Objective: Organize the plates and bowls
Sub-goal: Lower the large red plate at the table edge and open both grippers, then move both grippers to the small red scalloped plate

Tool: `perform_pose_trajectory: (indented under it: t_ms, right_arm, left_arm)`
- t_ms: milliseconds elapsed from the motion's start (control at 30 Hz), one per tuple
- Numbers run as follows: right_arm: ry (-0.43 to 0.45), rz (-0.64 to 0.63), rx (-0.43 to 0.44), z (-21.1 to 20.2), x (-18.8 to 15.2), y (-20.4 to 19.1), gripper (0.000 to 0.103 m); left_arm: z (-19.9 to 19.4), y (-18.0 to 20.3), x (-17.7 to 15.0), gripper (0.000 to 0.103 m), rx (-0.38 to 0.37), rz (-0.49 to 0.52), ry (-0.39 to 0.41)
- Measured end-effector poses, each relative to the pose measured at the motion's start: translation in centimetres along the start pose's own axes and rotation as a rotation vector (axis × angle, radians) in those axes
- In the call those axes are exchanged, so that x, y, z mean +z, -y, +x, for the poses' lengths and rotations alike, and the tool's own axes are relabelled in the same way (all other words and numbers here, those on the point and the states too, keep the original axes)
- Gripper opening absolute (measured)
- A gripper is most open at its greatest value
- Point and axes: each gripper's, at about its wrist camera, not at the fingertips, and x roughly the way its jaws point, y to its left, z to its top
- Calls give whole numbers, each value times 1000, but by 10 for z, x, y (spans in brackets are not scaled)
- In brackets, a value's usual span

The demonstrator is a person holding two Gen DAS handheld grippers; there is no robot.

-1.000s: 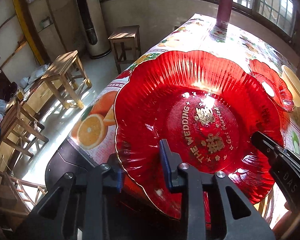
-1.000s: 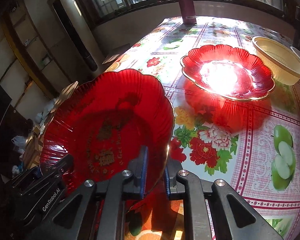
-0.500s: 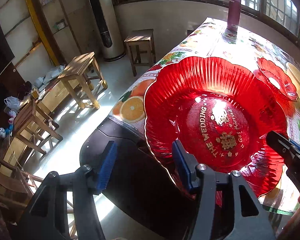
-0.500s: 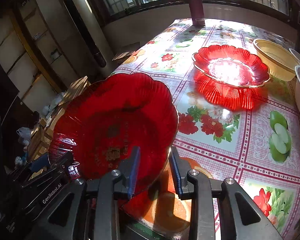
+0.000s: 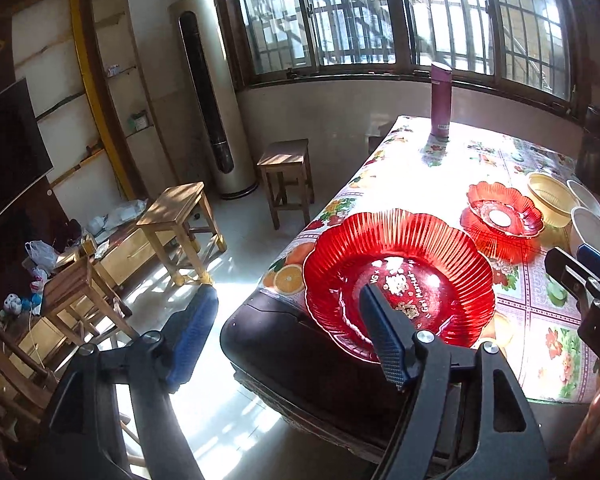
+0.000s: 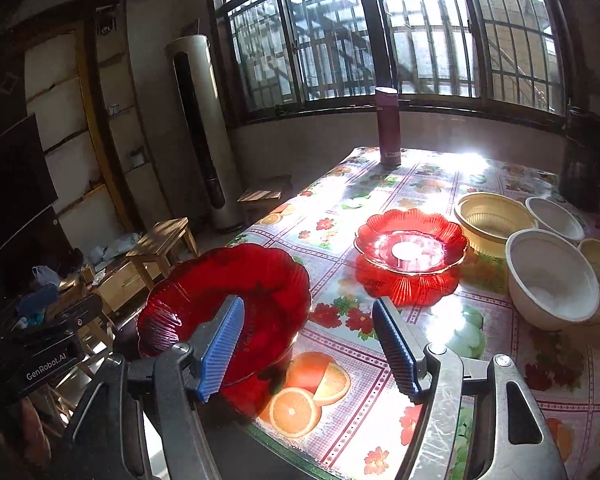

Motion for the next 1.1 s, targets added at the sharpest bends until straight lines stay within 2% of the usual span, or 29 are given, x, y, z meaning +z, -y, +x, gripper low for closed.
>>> perform_pose_trajectory:
  t_ms: [233, 800, 1100]
  right_arm:
    - [92, 36, -25, -34, 14, 22, 74]
    - [134, 175, -117, -51, 10, 103, 77]
    - [148, 218, -149, -59, 11, 130, 77]
  left_arm:
    - [-27, 29, 19, 81, -49, 36, 83]
    - [-32, 116, 37, 81, -163, 172, 78]
    - [-35, 140, 42, 81, -202, 211, 79]
